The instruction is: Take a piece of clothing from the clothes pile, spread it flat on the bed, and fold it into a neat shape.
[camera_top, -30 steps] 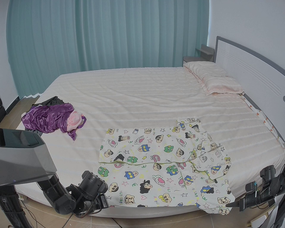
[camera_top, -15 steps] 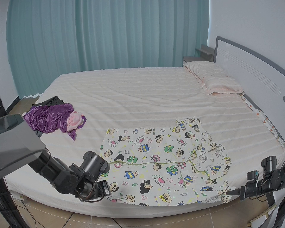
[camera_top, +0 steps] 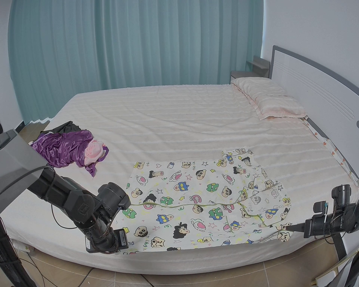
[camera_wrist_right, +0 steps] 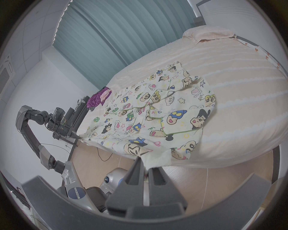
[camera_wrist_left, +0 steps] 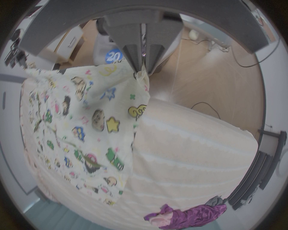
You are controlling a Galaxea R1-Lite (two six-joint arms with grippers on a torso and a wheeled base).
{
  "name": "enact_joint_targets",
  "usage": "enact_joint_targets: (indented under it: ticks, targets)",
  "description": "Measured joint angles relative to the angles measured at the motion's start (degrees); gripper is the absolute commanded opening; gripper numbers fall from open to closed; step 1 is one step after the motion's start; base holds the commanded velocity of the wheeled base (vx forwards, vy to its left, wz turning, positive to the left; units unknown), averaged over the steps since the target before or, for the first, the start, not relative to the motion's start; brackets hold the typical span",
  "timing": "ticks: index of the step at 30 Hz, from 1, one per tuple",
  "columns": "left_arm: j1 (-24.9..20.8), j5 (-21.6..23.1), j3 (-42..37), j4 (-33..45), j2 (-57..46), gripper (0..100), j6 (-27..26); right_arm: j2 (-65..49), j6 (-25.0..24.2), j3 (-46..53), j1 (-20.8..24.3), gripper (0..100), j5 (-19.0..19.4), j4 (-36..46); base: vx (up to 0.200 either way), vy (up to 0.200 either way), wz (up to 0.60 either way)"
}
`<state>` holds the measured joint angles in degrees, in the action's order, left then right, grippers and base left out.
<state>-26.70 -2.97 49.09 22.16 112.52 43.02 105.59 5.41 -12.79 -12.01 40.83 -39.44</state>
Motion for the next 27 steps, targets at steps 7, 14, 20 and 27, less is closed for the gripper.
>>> enact_joint_targets:
  ticks: [7,14,20,27]
  targets:
    - [-0.6,0.2,0.1,1.7,1.0,0,-1.4,-1.0,-0.2,1.1,0.0,0,-0.2,0.1,0.0,0.0,0.0]
    - [-1.2,0.3,1.5,1.5,1.9,0,-1.0,-1.1,-0.1,2.0,0.0,0,-0.1,0.0,0.0,0.0,0.0]
    - [-0.3,0.3,6.3,1.5,2.1,0,0.5,-0.8,-0.4,-0.6,0.0,0,0.0,0.1,0.0,0.0,0.0]
    - [2.0,0.3,13.0,1.6,4.0,0,2.5,2.3,-0.6,-5.4,0.7,0,-0.1,0.3,0.0,0.0,0.0]
